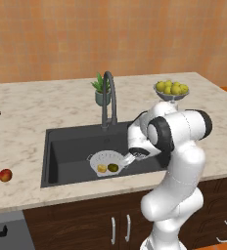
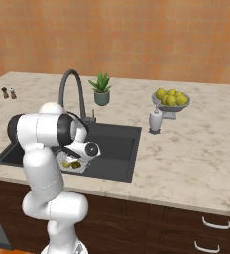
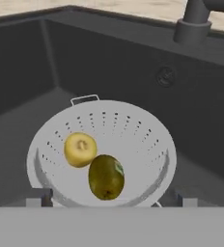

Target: Put the colander in the sink, put the kiwi, apple, kiwi in the colander, and turn on the sink faucet and pour water over the colander.

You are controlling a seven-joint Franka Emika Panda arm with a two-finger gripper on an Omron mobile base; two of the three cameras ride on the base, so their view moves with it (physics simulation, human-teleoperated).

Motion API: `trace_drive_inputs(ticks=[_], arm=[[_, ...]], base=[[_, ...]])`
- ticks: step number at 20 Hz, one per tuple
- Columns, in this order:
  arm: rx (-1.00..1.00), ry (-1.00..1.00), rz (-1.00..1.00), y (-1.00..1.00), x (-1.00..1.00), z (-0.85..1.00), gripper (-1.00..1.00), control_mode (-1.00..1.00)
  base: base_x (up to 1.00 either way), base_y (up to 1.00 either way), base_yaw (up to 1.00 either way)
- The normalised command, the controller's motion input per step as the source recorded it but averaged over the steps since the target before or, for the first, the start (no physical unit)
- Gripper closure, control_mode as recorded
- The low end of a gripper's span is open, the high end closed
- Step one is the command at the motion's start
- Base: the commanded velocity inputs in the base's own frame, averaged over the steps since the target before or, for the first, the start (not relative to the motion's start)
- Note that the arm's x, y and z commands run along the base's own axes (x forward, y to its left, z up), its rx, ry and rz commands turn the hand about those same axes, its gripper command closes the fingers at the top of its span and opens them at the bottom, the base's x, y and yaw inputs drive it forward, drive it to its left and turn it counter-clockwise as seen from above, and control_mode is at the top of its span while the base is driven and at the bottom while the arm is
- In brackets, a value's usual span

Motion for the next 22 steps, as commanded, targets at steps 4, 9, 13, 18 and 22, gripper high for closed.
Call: trace_drive_inputs(ticks=[4, 9, 13, 18, 22], arm=[[0.00, -0.01, -0.16, -0.78, -0.26, 0.88, -1.00, -1.00], [0.00, 0.00, -0.21, -0.66, -0.18, 1.00, -1.00, -1.00], [0.00, 0.00, -0.25, -0.65, -0.31, 1.00, -1.00, -1.00], [0.01, 0.01, -0.26, -0.58, -0.44, 1.00, -1.00, -1.00], [0.02, 0.03, -0.26, -0.57, -0.68, 1.00, -1.00, -1.00]], base=[[0.00, 0.00, 0.00], [0.00, 0.00, 0.00], [0.00, 0.00, 0.00], [0.00, 0.00, 0.00], [0.00, 0.00, 0.00]])
